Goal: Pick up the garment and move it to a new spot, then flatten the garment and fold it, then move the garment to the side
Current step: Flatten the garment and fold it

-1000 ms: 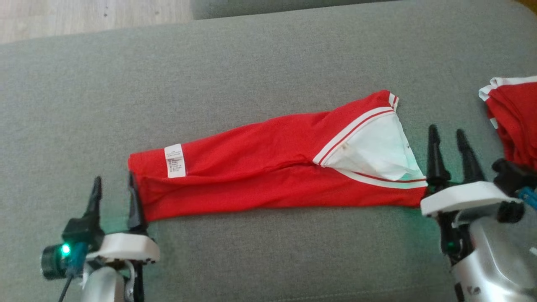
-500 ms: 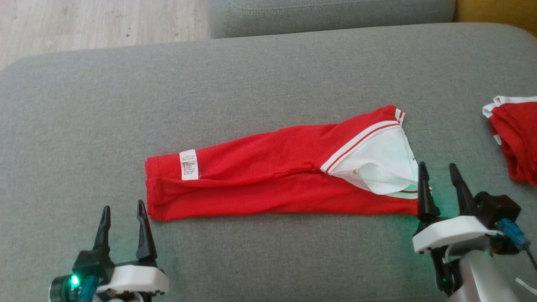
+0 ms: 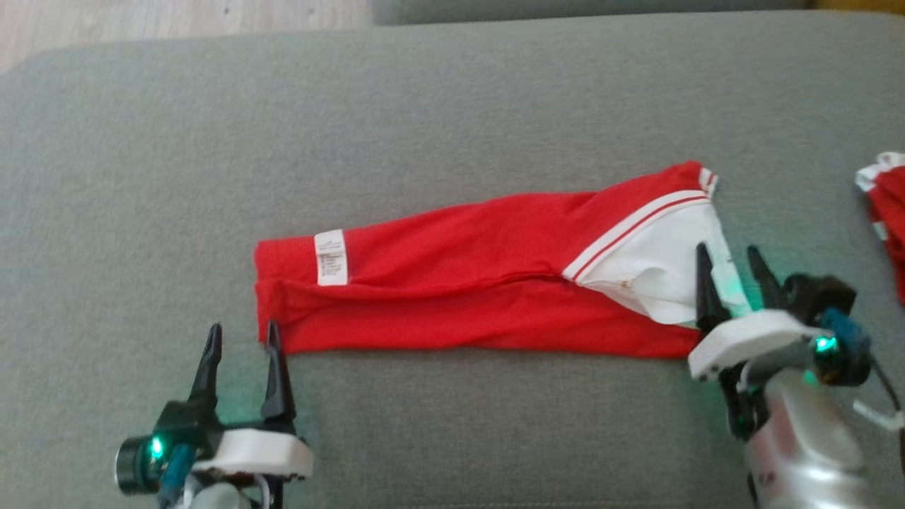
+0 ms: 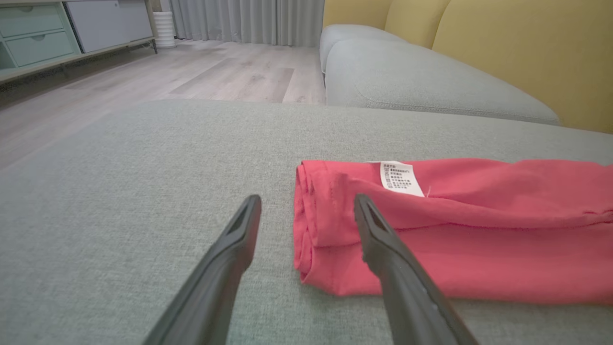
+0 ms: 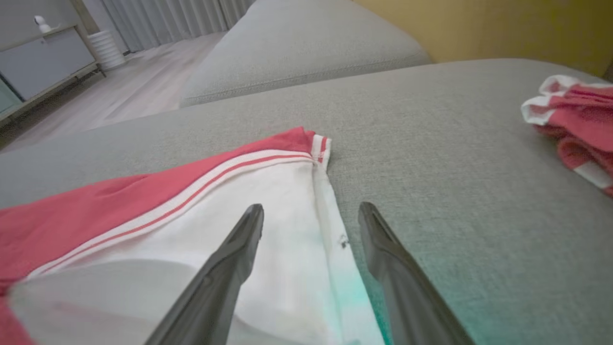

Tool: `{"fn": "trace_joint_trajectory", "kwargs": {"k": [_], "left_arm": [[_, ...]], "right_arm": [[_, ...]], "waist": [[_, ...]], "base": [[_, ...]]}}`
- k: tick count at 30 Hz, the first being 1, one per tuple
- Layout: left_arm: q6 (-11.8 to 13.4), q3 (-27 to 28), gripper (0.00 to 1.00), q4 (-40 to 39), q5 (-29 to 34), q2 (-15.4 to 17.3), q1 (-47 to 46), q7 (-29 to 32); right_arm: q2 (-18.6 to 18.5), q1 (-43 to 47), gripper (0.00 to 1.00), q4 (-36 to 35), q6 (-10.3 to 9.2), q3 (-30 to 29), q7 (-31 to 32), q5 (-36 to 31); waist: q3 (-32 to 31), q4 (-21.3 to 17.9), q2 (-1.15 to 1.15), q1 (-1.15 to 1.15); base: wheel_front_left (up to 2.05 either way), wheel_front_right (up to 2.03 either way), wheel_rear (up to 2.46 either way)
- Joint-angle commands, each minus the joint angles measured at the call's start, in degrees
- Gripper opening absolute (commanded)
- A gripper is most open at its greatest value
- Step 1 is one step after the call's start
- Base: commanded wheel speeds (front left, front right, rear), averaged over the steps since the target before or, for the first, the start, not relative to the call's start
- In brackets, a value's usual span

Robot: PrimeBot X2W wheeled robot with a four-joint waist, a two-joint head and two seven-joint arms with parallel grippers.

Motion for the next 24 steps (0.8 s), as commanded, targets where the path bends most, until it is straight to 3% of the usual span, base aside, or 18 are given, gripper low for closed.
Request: {"fn": "trace_joint_trajectory", "kwargs": {"k": [1, 7, 10, 12, 13, 14, 15, 19, 24], "left_arm": [[0.31, 1.00, 1.00, -1.21, -0.46, 0.34, -2.54, -0.37], [0.79, -0.29, 1.00, -0.90, -1.27, 0.34, -3.65, -0.37], [0.86, -0.40, 1.00, -0.93, -1.48, 0.34, -4.01, -0.37], [0.86, -0.44, 1.00, -0.87, -1.58, 0.34, -4.17, -0.37], [0.90, -0.44, 1.00, -0.85, -1.65, 0.34, -4.21, -0.37], [0.96, -0.43, 1.00, -0.85, -1.72, 0.34, -4.22, -0.37], [1.00, -0.41, 1.00, -0.85, -1.81, 0.34, -4.20, -0.37], [0.90, -0.15, 1.00, -0.88, -1.87, 0.34, -3.88, -0.37], [0.38, 0.07, 1.00, -0.98, -1.33, 0.34, -3.54, -0.37]], "right_arm": [[-0.13, -2.83, 1.00, 0.94, 0.20, -0.09, -0.13, -0.33], [-0.28, -5.54, 1.00, 10.12, 0.20, -4.00, 0.58, -1.89], [-0.19, -6.12, 1.00, 12.88, 0.20, -2.05, 0.35, 0.34], [-0.15, -6.31, 0.96, 14.09, 0.20, 2.43, 0.39, 4.83], [-0.15, -6.25, 0.76, 14.19, 0.20, 4.80, 0.38, 7.64], [-0.14, -6.13, 0.23, 14.06, 0.20, 7.09, 0.34, 9.64], [-0.14, -6.04, 0.00, 13.71, 0.20, 8.82, 0.19, 11.26], [-0.31, -6.23, 0.00, 13.13, 0.20, 10.38, -0.66, 14.16], [-2.63, -6.62, 0.00, 9.68, 0.20, 6.88, -1.12, 14.53]], "waist": [[1.23, 1.33, 0.00, -0.01], [2.81, 3.33, 0.00, -0.01], [3.31, 3.94, 0.00, -0.01], [3.44, 4.26, 0.00, -0.01], [3.47, 4.35, 0.00, -0.01], [3.47, 4.36, 0.00, -0.01], [3.44, 4.28, 0.00, -0.01], [3.05, 3.15, 0.00, -0.01], [2.34, -0.68, 0.00, -0.01]], "base": [[0.00, 0.00, 0.00], [0.00, 0.00, 0.00], [0.00, 0.00, 0.00], [0.00, 0.00, 0.00], [0.00, 0.00, 0.00], [0.00, 0.00, 0.00], [0.00, 0.00, 0.00], [0.00, 0.00, 0.00], [0.00, 0.00, 0.00]]}}
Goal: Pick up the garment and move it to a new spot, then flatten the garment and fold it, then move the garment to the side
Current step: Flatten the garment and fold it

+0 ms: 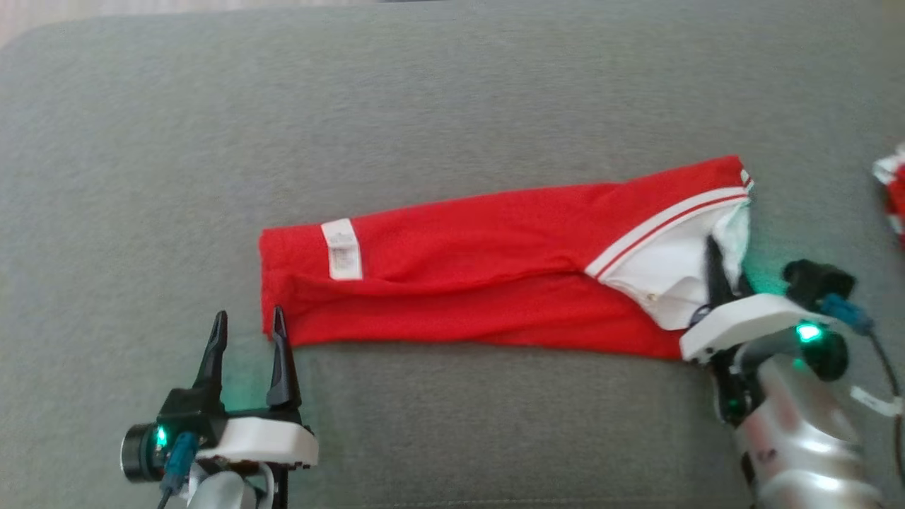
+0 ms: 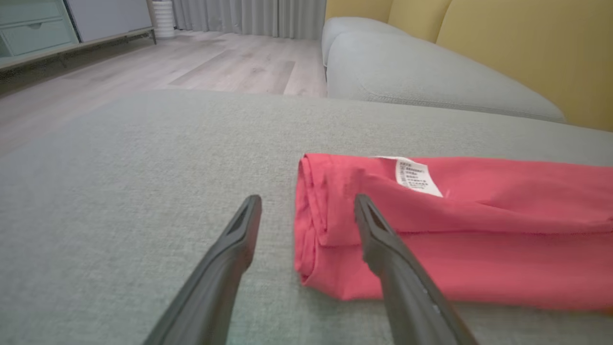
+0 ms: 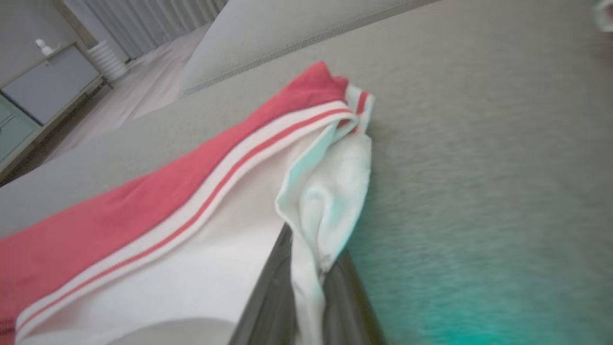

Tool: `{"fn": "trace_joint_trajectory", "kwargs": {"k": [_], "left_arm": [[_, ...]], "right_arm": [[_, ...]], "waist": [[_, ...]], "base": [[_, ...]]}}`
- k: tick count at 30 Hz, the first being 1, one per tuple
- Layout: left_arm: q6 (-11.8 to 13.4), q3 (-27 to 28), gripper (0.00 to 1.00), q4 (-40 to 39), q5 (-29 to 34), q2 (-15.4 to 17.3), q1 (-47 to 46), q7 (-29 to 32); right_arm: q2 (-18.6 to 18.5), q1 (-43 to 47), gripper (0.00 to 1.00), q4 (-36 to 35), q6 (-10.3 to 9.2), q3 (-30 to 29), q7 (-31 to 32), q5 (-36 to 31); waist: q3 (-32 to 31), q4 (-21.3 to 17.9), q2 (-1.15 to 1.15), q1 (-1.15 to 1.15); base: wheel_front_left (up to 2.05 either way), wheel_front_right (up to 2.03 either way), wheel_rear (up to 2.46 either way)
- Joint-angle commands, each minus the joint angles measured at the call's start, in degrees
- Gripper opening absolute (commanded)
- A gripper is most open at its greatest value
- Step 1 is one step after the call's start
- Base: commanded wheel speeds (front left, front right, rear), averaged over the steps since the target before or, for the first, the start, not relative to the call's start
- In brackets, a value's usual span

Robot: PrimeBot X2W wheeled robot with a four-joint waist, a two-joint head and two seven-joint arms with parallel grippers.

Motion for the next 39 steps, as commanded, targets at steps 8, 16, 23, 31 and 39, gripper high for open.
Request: {"fn": "trace_joint_trajectory", "kwargs": {"k": [8, 16, 23, 31, 39], "left_arm": [[-0.69, -0.37, 1.00, -0.87, -0.54, 0.32, -2.47, -0.37], [-0.41, -3.35, 1.00, -0.05, -1.53, 0.32, -3.75, -0.37], [-0.30, -4.28, 1.00, 0.95, -1.80, 0.32, -2.61, -0.37], [0.18, -6.06, 1.00, 1.28, -3.22, 0.32, -1.28, -0.37], [0.64, -6.84, 1.00, 1.38, -3.76, 0.32, -0.49, -0.37]], "right_arm": [[-1.95, 2.44, 0.00, -8.12, 0.20, -4.42, -0.12, -2.22], [0.15, 2.48, 0.00, -17.19, 0.20, 4.27, -0.13, -2.33], [1.33, 3.40, 0.00, -24.32, 0.20, 20.13, -0.13, 5.00], [1.53, 0.56, 0.00, -22.80, 0.20, 32.08, -0.04, 11.63], [1.55, -2.81, 1.00, -20.66, 0.20, 36.06, -0.11, 16.39]], "waist": [[-1.12, -7.80, 0.00, 0.00], [-0.96, -6.97, 0.00, 0.00], [-1.45, 0.56, 0.00, 0.00], [-1.68, 11.99, 0.00, 0.00], [-1.69, 15.87, 0.00, 0.00]], "base": [[0.00, 0.00, 0.00], [0.00, 0.00, 0.00], [0.00, 0.00, 0.00], [0.00, 0.00, 0.00], [0.00, 0.00, 0.00]]}}
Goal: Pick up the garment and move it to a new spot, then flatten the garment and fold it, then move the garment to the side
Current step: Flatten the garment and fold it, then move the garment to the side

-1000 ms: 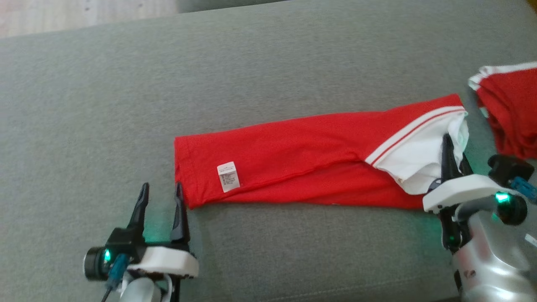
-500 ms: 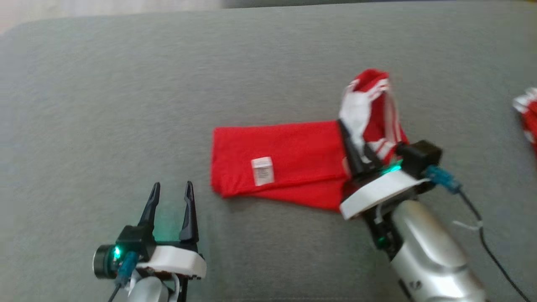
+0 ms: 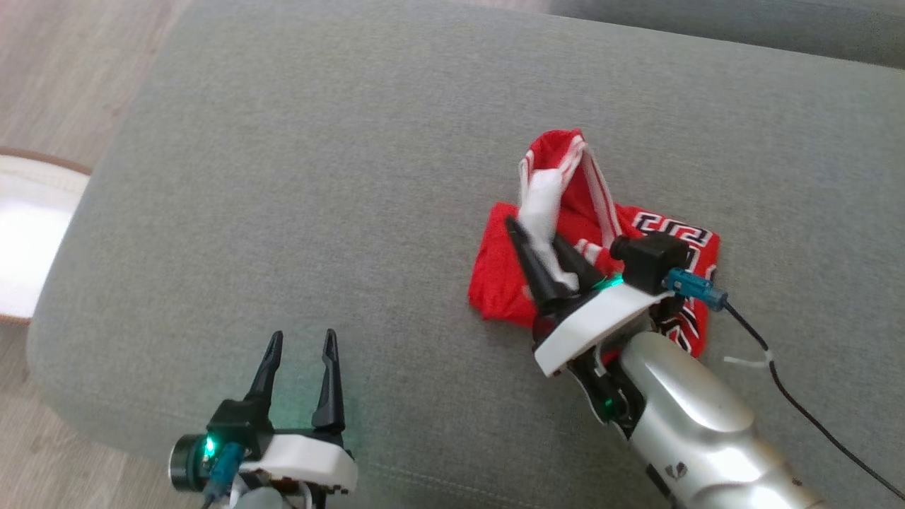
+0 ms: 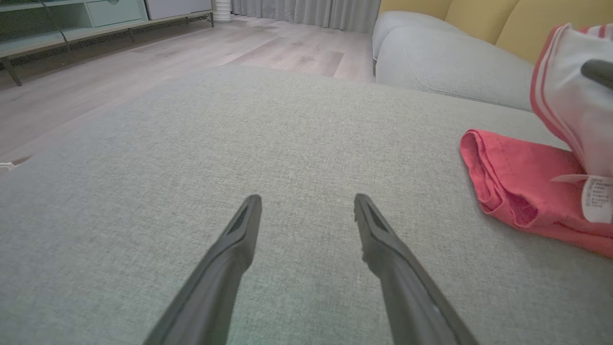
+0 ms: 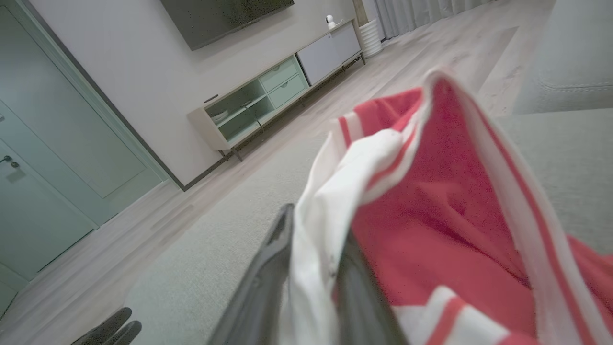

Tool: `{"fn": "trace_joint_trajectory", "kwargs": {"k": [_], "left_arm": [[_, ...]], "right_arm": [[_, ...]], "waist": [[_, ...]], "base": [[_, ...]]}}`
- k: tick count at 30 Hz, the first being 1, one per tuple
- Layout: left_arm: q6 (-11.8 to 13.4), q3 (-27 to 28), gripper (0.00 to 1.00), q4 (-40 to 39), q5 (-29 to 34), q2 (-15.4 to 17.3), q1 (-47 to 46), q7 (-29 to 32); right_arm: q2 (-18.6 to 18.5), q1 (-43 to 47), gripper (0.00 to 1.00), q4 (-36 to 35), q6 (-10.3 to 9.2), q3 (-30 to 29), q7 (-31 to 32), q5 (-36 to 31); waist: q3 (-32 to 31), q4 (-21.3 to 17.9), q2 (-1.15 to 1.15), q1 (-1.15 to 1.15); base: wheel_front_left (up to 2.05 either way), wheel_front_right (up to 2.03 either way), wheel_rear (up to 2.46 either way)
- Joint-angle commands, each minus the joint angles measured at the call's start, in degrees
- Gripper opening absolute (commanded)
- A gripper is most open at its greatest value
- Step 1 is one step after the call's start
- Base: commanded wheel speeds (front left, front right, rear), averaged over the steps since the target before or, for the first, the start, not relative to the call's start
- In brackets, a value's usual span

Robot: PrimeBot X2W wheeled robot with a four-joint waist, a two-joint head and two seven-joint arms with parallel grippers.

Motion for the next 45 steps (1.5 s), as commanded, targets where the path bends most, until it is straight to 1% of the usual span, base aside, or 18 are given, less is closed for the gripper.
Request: {"fn": "trace_joint_trajectory", "kwargs": {"k": [1, 4, 6, 10, 11, 13, 16, 20, 22, 25, 29, 33, 39, 42, 45], "left_arm": [[0.66, 1.67, 1.00, -1.64, -0.25, 0.29, -0.71, -0.37], [0.94, 2.64, 1.00, -1.91, -0.08, 0.29, -0.74, -0.37], [0.94, 3.35, 1.00, -2.11, 0.21, 0.29, -1.07, -0.37], [0.77, 5.05, 1.00, -2.74, 1.30, 0.29, -2.04, -0.37], [0.77, 5.05, 1.00, -2.74, 1.30, 0.29, -2.04, -0.37], [0.56, 5.91, 1.00, -2.88, 2.06, 0.29, -2.47, -0.37], [0.29, 7.28, 1.00, -3.00, 3.24, 0.29, -3.03, -0.37], [-0.21, 9.12, 1.00, -3.05, 5.37, 0.29, -2.65, -0.37], [-0.42, 10.05, 1.00, -3.01, 5.99, 0.29, -1.94, -0.37], [-0.46, 11.04, 1.00, -3.15, 6.53, 0.29, -0.43, -0.37], [-0.49, 11.56, 1.00, -3.06, 6.88, 0.29, 2.12, -0.37], [-0.63, 11.90, 1.00, -3.17, 7.00, 0.29, 3.48, -0.37], [-0.71, 11.71, 1.00, -3.38, 6.92, 0.29, 3.06, -0.37], [-0.71, 11.17, 1.00, -3.49, 6.75, 0.29, 2.35, -0.37], [-0.71, 10.09, 1.00, -3.40, 6.24, 0.29, 1.74, -0.37]], "right_arm": [[1.16, -1.71, 1.00, -2.34, 0.21, 0.51, -0.35, 0.68], [1.16, -1.50, 1.00, -2.99, 0.21, -2.04, -0.36, -1.23], [1.16, -0.76, 1.00, -3.56, 0.21, -5.32, -0.37, -3.59], [1.16, 2.02, 1.00, -5.11, 0.21, -14.75, -0.37, -10.44], [1.16, 2.02, 1.00, -5.11, 0.21, -14.75, -0.37, -10.44], [1.16, 3.85, 1.00, -6.03, 0.21, -19.66, -0.37, -13.78], [1.16, 6.57, 1.00, -7.48, 0.21, -25.44, -0.37, -17.72], [1.17, 9.87, 1.00, -8.85, 0.21, -30.61, -0.38, -21.42], [1.17, 11.57, 1.00, -9.23, 0.21, -32.08, -0.38, -22.76], [1.17, 14.32, 1.00, -9.14, 0.21, -33.25, -0.38, -23.79], [1.17, 17.68, 1.00, -8.72, 0.21, -34.06, -0.38, -24.30], [1.17, 19.42, 1.00, -8.64, 0.21, -34.17, -0.38, -23.97], [1.17, 19.08, 1.00, -8.94, 0.21, -33.58, -0.38, -23.71], [1.17, 18.10, 1.00, -8.11, 0.21, -31.72, -0.38, -23.14], [1.17, 15.45, 1.00, -5.80, 0.21, -27.49, -0.38, -21.53]], "waist": [[-0.04, 0.33, 0.00, 0.00], [-0.12, -1.43, 0.00, 0.00], [-0.25, -3.07, 0.00, 0.00], [-0.63, -6.91, 0.00, 0.00], [-0.63, -6.91, 0.00, 0.00], [-0.91, -8.92, 0.00, 0.00], [-1.45, -11.76, 0.00, 0.00], [-2.66, -14.95, 0.00, 0.00], [-3.44, -16.24, 0.00, 0.00], [-4.74, -17.63, 0.00, 0.00], [-6.21, -18.40, 0.00, 0.00], [-6.54, -18.40, 0.00, 0.00], [-6.12, -17.60, 0.00, 0.00], [-5.34, -16.95, 0.00, 0.00], [-4.36, -15.76, 0.00, 0.00]], "base": [[0.00, 0.00, 0.00], [0.00, 0.00, 0.00], [0.00, 0.00, 0.00], [0.00, 0.00, 0.00], [0.00, 0.00, 0.00], [0.00, 0.00, 0.00], [0.00, 0.00, 0.00], [0.00, 0.00, 0.00], [0.00, 0.00, 0.00], [0.00, 0.00, 0.00], [0.00, 0.00, 0.00], [0.00, 0.00, 0.00], [0.00, 0.00, 0.00], [0.00, 0.00, 0.00], [0.00, 0.00, 0.00]]}}
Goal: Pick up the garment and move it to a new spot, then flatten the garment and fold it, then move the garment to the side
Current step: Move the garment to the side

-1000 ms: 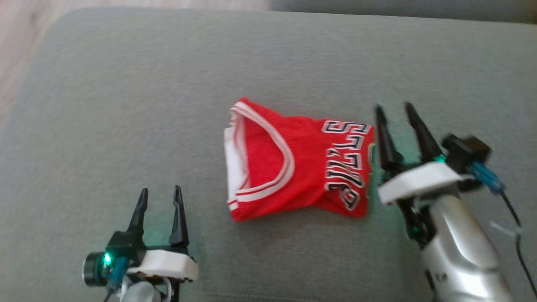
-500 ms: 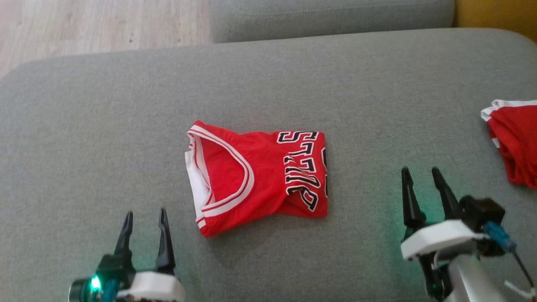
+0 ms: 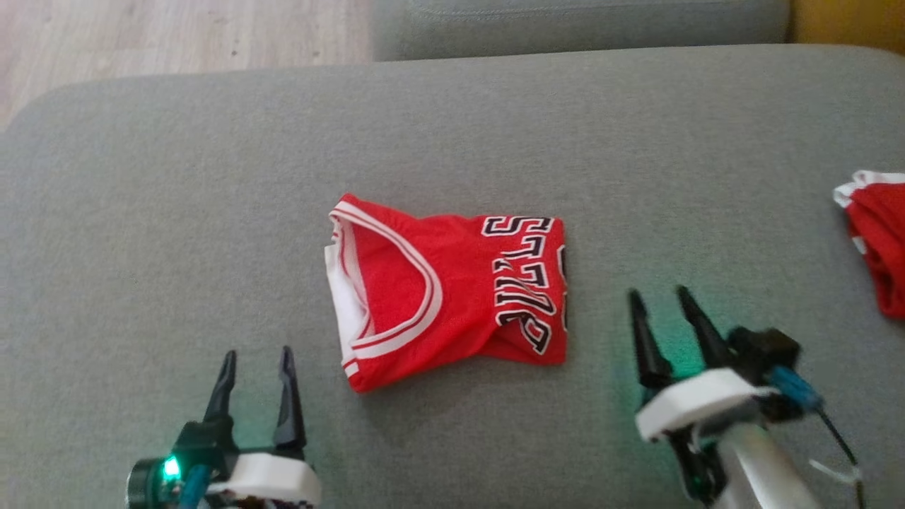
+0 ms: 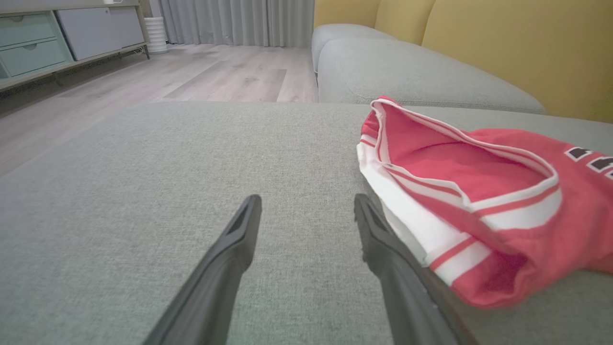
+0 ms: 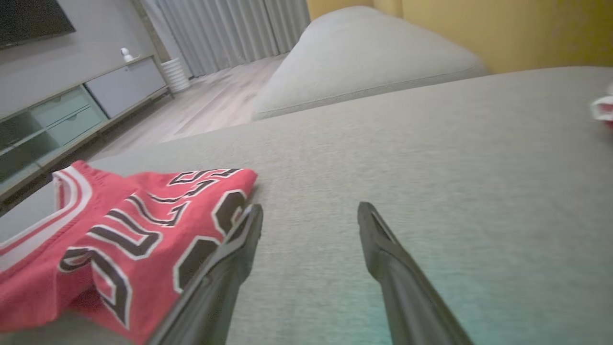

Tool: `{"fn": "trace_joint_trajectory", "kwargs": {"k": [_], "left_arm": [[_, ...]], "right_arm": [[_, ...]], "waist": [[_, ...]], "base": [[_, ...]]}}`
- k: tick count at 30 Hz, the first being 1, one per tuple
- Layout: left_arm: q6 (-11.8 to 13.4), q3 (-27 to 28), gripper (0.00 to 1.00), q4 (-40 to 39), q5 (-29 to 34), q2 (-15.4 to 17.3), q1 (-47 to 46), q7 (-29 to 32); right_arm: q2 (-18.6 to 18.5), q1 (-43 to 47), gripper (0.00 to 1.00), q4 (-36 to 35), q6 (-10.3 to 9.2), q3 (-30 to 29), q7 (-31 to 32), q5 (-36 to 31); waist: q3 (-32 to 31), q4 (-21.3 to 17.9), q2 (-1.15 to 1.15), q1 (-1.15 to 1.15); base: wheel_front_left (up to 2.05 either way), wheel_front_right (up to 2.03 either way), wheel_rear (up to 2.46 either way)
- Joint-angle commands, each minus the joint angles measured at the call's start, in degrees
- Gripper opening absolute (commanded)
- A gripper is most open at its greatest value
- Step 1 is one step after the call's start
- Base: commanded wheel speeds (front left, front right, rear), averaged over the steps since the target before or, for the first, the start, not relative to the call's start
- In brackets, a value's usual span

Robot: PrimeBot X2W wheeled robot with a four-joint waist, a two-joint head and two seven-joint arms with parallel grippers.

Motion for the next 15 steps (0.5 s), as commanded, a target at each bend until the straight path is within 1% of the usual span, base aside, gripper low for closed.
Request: {"fn": "trace_joint_trajectory", "kwargs": {"k": [1, 5, 7, 8, 9, 10, 13, 15], "left_arm": [[-0.01, 0.83, 1.00, -1.63, -0.43, 0.31, -2.49, -0.37], [0.10, -0.90, 1.00, -1.17, -1.17, 0.31, -3.27, -0.37], [0.28, -1.49, 1.00, -0.94, -1.48, 0.31, -3.50, -0.37], [0.28, -1.49, 1.00, -0.94, -1.48, 0.31, -3.50, -0.37], [0.40, -1.94, 1.00, -0.85, -1.70, 0.31, -3.61, -0.37], [0.40, -1.94, 1.00, -0.85, -1.70, 0.31, -3.61, -0.37], [0.63, -2.21, 1.00, -0.85, -2.01, 0.31, -3.63, -0.37], [0.75, -2.31, 1.00, -0.94, -2.25, 0.31, -3.55, -0.37]], "right_arm": [[0.02, -4.73, 1.00, -0.98, 0.21, 3.49, -0.38, 0.93], [0.02, -9.32, 1.00, 2.71, 0.21, 7.42, -0.38, 2.43], [0.02, -11.15, 1.00, 6.06, 0.21, 8.19, -0.38, 2.72], [0.02, -11.15, 1.00, 6.06, 0.21, 8.19, -0.38, 2.72], [0.02, -12.53, 1.00, 10.87, 0.21, 8.41, 0.17, 2.71], [0.02, -12.53, 1.00, 10.87, 0.21, 8.41, 0.17, 2.71], [0.02, -14.07, 1.00, 17.80, 0.21, 8.25, 2.01, 1.79], [0.02, -14.63, 1.00, 20.86, 0.21, 8.25, 2.29, 1.45]], "waist": [[0.98, 1.36, 0.00, 0.00], [1.95, 4.43, 0.00, 0.00], [2.34, 6.20, 0.00, 0.00], [2.34, 6.20, 0.00, 0.00], [2.63, 7.85, 0.00, 0.00], [2.63, 7.85, 0.00, 0.00], [3.02, 9.88, 0.00, 0.00], [3.26, 10.79, 0.00, 0.00]], "base": [[0.00, 0.00, 0.00], [0.00, 0.00, 0.00], [0.00, 0.00, 0.00], [0.00, 0.00, 0.00], [0.00, 0.00, 0.00], [0.00, 0.00, 0.00], [0.00, 0.00, 0.00], [0.00, 0.00, 0.00]]}}
